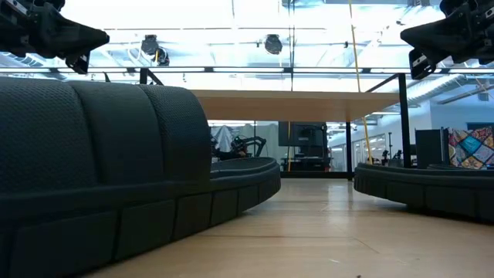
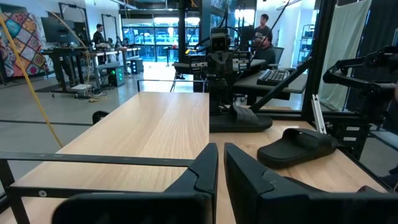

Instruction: Pick and place slides into the shelf

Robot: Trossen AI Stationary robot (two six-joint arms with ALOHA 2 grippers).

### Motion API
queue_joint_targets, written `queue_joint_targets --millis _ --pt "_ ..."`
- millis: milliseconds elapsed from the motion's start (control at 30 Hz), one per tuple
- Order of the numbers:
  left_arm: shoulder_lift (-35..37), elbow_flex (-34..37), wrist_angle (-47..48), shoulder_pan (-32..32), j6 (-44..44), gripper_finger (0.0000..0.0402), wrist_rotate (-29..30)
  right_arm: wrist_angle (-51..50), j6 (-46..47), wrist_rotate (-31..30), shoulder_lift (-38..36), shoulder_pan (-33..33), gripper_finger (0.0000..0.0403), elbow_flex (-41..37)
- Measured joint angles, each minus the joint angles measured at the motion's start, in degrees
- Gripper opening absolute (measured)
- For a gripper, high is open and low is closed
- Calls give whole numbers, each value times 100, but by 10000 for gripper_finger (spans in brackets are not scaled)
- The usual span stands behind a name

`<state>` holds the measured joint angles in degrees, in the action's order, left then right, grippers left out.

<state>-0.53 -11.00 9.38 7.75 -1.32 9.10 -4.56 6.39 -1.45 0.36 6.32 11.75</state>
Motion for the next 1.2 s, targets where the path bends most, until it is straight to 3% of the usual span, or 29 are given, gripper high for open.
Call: queue_joint_targets --millis 400,500,700,833,1000,1200 --pt "-1 0 -8 0 0 31 -2 36 79 14 2 -1 0 0" --pt "1 0 -49 2 12 31 1 -4 406 370 14 18 0 0" --pt "-1 0 -312 1 118 31 3 28 169 1143 41 20 24 114" --pt "-1 0 -371 0 143 31 56 -1349 161 1034 381 22 73 923" --pt "-1 0 -366 -1 294 31 307 -2478 713 -300 1204 17 145 2107" --pt "-1 0 -362 -1 299 31 451 -4000 1511 -286 2504 -41 193 3678"
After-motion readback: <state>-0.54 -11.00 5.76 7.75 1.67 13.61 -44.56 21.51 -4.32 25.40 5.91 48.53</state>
